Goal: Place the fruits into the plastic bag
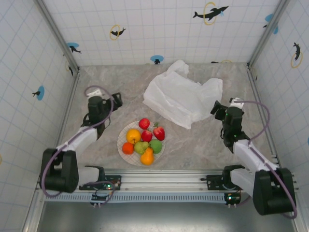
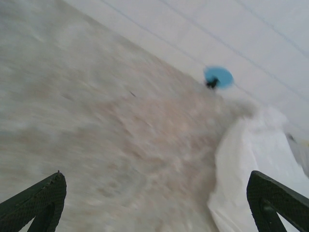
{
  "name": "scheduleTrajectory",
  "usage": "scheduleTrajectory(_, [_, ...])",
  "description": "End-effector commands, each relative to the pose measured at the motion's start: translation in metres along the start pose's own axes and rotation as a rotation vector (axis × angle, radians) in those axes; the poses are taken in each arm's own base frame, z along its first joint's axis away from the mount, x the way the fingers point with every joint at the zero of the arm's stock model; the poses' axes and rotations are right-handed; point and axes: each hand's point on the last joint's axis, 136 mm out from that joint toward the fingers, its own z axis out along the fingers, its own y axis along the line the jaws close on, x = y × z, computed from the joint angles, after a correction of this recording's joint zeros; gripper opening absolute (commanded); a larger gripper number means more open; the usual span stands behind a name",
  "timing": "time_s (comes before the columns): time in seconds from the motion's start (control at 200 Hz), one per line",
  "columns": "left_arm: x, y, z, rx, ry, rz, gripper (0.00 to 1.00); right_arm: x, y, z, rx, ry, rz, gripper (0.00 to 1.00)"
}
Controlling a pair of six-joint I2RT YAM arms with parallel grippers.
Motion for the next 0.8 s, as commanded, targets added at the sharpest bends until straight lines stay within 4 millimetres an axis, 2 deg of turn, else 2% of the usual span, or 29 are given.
scheduleTrajectory(0.0, [0.038, -0.034, 0.023, 0.08, 0.21, 0.059, 0.98, 0.017, 0.007, 0.017, 0.0, 0.135, 0.038, 0.99])
scheduleTrajectory(0.125, [0.058, -0.061, 0.053, 0.148, 0.328, 0.075, 0.98, 0.021, -0.001, 0.048, 0.054, 0.2, 0.069, 0.99])
scheduleTrajectory(0.22, [0.072, -0.074, 0.075, 0.177, 0.391, 0.075, 0.97, 0.026, -0.005, 0.073, 0.04, 0.256, 0.112, 0.96])
scheduleTrajectory(0.25, [0.082, -0.072, 0.079, 0.178, 0.422, 0.067, 0.97, 0.026, -0.003, 0.082, 0.026, 0.268, 0.111, 0.96])
scheduleTrajectory(0.265, [0.076, -0.079, 0.084, 0.194, 0.413, 0.067, 0.96, 0.027, -0.001, 0.086, 0.018, 0.275, 0.11, 0.96])
scheduleTrajectory(0.32, [0.081, -0.086, 0.095, 0.215, 0.44, 0.049, 0.95, 0.031, 0.001, 0.102, 0.005, 0.308, 0.114, 0.94])
scheduleTrajectory(0.46, [0.094, -0.092, 0.109, 0.23, 0.484, 0.033, 0.93, 0.043, 0.007, 0.135, -0.036, 0.38, 0.139, 0.85])
scheduleTrajectory(0.541, [0.097, -0.091, 0.108, 0.226, 0.489, 0.029, 0.93, 0.047, 0.015, 0.148, -0.095, 0.401, 0.16, 0.7])
scheduleTrajectory(0.596, [0.095, -0.09, 0.106, 0.218, 0.487, 0.034, 0.93, 0.043, 0.021, 0.156, -0.131, 0.404, 0.169, 0.51])
scheduleTrajectory(0.641, [0.092, -0.09, 0.103, 0.209, 0.48, 0.046, 0.93, 0.033, 0.024, 0.16, -0.151, 0.387, 0.171, 0.37])
scheduleTrajectory(0.711, [0.082, -0.09, 0.095, 0.191, 0.457, 0.069, 0.94, 0.003, 0.025, 0.162, -0.173, 0.326, 0.172, 0.2])
scheduleTrajectory(0.756, [0.074, -0.091, 0.089, 0.182, 0.434, 0.081, 0.94, -0.024, 0.026, 0.161, -0.184, 0.265, 0.166, 0.07])
scheduleTrajectory(0.796, [0.065, -0.094, 0.081, 0.18, 0.408, 0.091, 0.95, -0.053, 0.026, 0.157, -0.188, 0.197, 0.151, 0.01])
